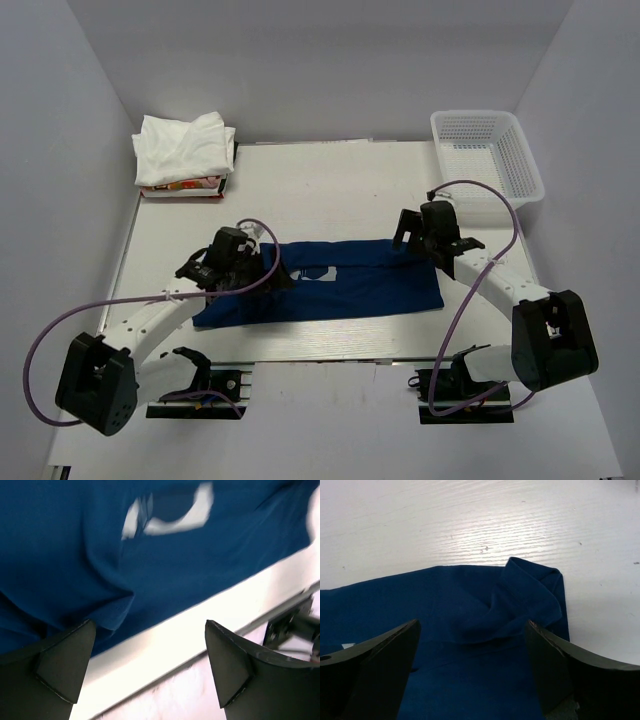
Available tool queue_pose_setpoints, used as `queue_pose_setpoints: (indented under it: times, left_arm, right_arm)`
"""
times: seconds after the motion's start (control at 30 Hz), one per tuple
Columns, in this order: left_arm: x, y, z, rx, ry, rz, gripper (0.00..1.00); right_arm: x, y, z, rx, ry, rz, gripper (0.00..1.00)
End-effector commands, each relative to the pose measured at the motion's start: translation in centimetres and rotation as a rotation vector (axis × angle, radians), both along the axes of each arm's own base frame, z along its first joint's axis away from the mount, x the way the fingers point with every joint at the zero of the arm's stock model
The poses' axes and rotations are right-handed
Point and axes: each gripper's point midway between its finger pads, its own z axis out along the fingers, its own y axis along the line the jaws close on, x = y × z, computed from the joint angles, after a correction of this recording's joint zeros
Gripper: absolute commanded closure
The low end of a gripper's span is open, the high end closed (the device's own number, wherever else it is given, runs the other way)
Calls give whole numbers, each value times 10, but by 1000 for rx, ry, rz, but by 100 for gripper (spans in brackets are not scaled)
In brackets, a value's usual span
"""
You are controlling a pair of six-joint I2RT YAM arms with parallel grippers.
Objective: Fold and stack the t-shirts
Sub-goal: Fold the other side of the tshirt into a rectangle, then rotate the tshirt 90 degrees
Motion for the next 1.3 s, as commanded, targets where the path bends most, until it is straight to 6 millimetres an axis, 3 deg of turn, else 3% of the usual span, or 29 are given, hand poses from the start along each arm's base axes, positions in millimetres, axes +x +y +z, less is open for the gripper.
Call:
queue_pose_setpoints:
  times: [0.0, 0.07, 0.2, 0.37, 0.4, 0.6, 0.67, 0.7, 0.73, 0.77, 0.8, 0.83, 0.9, 0.93, 0.97, 1.0, 1.03, 1.07, 1.1, 1.13, 1.17, 1.2, 1.27]
  left_arm:
    - [34, -1, 55, -16, -230, 49, 0]
    - [48, 12, 59, 18, -258, 145, 0]
    - [53, 38, 39, 125, -186, 284, 0]
    - [63, 44, 23, 172, -141, 364, 0]
    - [64, 47, 15, 195, -120, 378, 0]
    - [88, 64, -37, 317, -67, 440, 0]
    - [102, 68, -65, 380, 13, 440, 0]
    - [108, 66, -73, 399, 31, 428, 0]
    - [126, 62, -70, 383, 29, 438, 0]
    - [127, 60, -92, 415, 80, 414, 0]
    - [133, 56, -96, 400, 95, 389, 0]
    - [159, 49, -87, 367, 57, 392, 0]
    - [184, 36, -86, 352, 25, 343, 0]
    - [215, 26, -85, 342, -7, 338, 0]
    - [230, 18, -86, 334, -11, 315, 0]
    - [273, -2, -56, 274, -95, 299, 0]
    - [284, -9, -91, 293, -48, 262, 0]
    - [301, -19, -96, 281, -54, 238, 0]
    - [338, -50, -60, 206, -130, 210, 0]
    - [349, -67, -63, 185, -140, 159, 0]
    - [349, -82, -108, 147, -65, 102, 0]
    - [376, -103, -76, 64, -148, 74, 0]
    - [374, -139, -75, -96, -163, -34, 0]
  right_arm:
    - [10, 14, 15, 15, -68, 80, 10]
    - [13, 16, 16, 21, -69, 92, 10]
    - [15, 27, 16, 38, -74, 144, 10]
    - [22, 39, 8, 46, -52, 173, 10]
    - [20, 40, -4, 41, -16, 176, 10]
    - [25, 41, -34, 30, 74, 160, 10]
    - [19, 41, -47, 28, 127, 147, 10]
    - [13, 40, -53, 29, 150, 142, 10]
    - [10, 40, -51, 38, 153, 138, 10]
    - [2, 37, -57, 37, 175, 131, 10]
    - [-12, 34, -66, 32, 215, 127, 10]
    - [-17, 34, -60, 42, 199, 127, 10]
    - [-44, 32, -72, 47, 261, 132, 10]
    - [-69, 30, -79, 45, 290, 150, 10]
    - [-85, 43, -79, 83, 315, 210, 10]
    - [-95, 47, -76, 94, 322, 237, 10]
    - [-122, 56, -85, 87, 367, 304, 10]
    - [-138, 67, -81, 119, 394, 368, 10]
    - [-149, 71, -78, 120, 402, 402, 10]
    - [-176, 77, -82, 77, 447, 506, 10]
    - [-190, 86, -75, 115, 461, 579, 10]
    - [-201, 89, -74, 124, 474, 639, 10]
    - [-233, 101, -66, 151, 492, 823, 10]
